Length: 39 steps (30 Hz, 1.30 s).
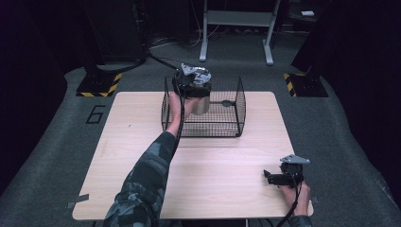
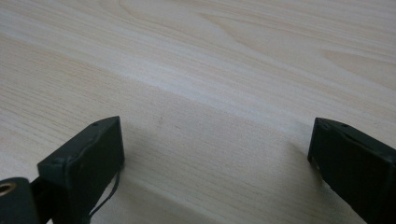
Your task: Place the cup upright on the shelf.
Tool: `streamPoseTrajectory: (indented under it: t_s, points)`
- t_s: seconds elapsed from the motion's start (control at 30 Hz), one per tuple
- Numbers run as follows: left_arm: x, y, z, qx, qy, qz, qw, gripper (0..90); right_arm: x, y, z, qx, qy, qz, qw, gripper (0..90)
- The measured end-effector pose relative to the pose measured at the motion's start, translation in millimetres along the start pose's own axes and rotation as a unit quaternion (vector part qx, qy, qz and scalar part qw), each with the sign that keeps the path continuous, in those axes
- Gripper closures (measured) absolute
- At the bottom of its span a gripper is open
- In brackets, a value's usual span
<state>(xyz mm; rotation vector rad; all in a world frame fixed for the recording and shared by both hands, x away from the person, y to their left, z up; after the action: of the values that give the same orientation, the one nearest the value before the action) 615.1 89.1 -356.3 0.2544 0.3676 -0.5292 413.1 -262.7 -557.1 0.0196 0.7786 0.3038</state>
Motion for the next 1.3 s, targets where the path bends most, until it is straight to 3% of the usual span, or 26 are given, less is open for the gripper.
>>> streamPoseTrajectory:
  t_s: [0.27,0.9,1.1,1.3]
  points:
    - [16.8,-1.7,-12.2,-0.008,0.017,0.012,0.9998,4.0,0.2,-0.3,0.1,-0.003,-0.001,0.0,1.0,3.2]
    - [47.8,-7.5,-30.6,-0.013,0.055,0.017,0.9983,4.0,0.3,-0.1,0.1,-0.003,-0.002,0.0,1.0,3.4]
    - [55.8,-7.3,-34.9,-0.031,0.058,0.021,0.9976,4.0,0.1,0.0,0.0,-0.002,-0.001,0.001,1.0,3.3]
    - [60.1,-8.5,-40.5,-0.025,0.074,0.015,0.9968,4.1,0.2,0.3,0.0,-0.001,-0.002,0.0,1.0,3.4]
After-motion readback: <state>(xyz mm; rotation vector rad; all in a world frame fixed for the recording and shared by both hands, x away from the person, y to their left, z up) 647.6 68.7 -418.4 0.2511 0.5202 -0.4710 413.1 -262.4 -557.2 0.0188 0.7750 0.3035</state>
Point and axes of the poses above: each handheld gripper's, and its own axes: x roughly forward along the jaws, z roughly out of its top, y roughly to its left, the point moved 4 cm from there along x, roughly forward along the jaws, and after that the axes turned 10 degrees about x, right-handed, at the moved point
